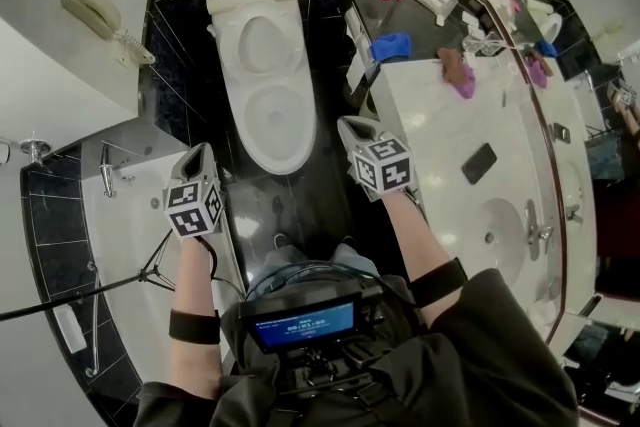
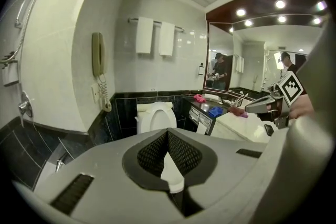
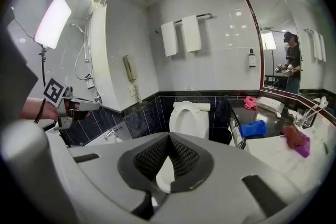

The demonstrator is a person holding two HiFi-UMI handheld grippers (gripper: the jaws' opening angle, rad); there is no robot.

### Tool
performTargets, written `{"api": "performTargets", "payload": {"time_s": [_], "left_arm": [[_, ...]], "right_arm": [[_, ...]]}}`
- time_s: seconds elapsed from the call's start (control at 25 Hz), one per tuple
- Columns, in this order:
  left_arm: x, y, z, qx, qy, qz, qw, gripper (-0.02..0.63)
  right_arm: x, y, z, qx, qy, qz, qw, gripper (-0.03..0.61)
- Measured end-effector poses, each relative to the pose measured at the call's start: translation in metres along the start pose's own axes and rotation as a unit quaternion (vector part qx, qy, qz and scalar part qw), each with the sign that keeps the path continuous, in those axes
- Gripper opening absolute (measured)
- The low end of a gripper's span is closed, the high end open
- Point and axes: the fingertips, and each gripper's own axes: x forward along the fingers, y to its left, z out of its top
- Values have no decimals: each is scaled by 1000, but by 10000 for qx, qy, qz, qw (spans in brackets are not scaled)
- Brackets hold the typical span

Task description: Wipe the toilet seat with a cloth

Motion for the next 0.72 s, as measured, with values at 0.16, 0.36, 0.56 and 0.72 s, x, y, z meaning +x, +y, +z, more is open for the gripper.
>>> {"api": "performTargets", "payload": {"time_s": [0.16, 0.36, 0.56, 0.72], "left_arm": [[-6, -11, -12, -14, 95, 101, 9999, 0], [-13, -21, -23, -54, 164, 170, 9997, 0], [-19, -26, -27, -57, 189, 227, 9995, 0], [-23, -28, -27, -77, 182, 245, 9995, 0]], "right_arm": [[-8, -9, -18, 9, 92, 29, 10000, 5], [-15, -8, -30, 78, 173, 115, 9998, 6], [-22, -11, -38, 82, 179, 137, 9997, 6], [-26, -16, -40, 68, 163, 109, 9998, 6]]}}
